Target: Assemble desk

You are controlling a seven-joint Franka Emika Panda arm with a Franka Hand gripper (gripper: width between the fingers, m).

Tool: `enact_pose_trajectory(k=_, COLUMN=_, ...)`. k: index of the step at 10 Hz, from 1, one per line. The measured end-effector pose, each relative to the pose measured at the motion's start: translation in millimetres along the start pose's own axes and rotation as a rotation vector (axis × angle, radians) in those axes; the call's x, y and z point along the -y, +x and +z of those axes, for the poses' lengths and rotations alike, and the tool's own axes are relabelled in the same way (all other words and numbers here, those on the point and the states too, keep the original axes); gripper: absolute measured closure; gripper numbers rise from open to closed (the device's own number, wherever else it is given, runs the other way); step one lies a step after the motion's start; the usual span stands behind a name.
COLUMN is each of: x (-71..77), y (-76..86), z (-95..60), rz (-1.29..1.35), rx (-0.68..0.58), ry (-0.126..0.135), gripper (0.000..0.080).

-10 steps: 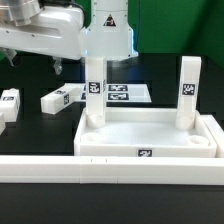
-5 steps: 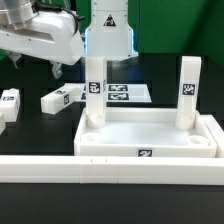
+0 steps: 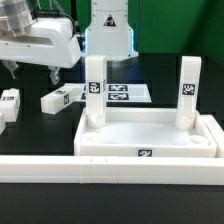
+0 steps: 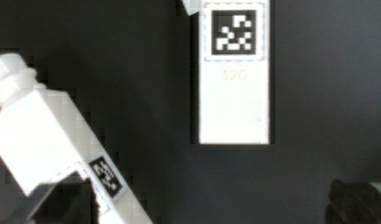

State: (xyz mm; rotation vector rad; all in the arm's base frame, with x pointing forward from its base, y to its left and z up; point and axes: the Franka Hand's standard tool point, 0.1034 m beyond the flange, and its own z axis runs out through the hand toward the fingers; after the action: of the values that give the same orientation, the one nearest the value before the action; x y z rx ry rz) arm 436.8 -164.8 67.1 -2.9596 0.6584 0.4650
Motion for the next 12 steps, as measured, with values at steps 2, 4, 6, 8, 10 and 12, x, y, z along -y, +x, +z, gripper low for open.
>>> enact_pose_trajectory(k=2, x=0.3, y=-1.0, z=2.0, rz=-0.005, rx=0.015, ry=0.000, gripper=0.0150)
enact_pose_trajectory(k=4, x=-3.7, y=-11.3, z=6.7, rz=-0.038, rx=0.132, ry=0.022, gripper=0.0150)
enact_pose_trajectory(k=6, x=-2.3, y=-15.1, z=8.2, rz=-0.040, rx=0.251, ry=0.025, gripper=0.0150)
enact_pose_trajectory(k=8, x=-4.5, y=-13.5, z=11.1, rz=-0.047, rx=0.364, ry=0.032, gripper=0.0150)
enact_pose_trajectory(k=10, x=-1.6, y=-17.2, z=11.7, rz=-0.045, rx=0.493, ry=0.033, gripper=0.0150)
enact_pose_trajectory(k=12, x=-4.2, y=-23.7, z=14.8, rz=-0.034, rx=0.615, ry=0.033, gripper=0.0150)
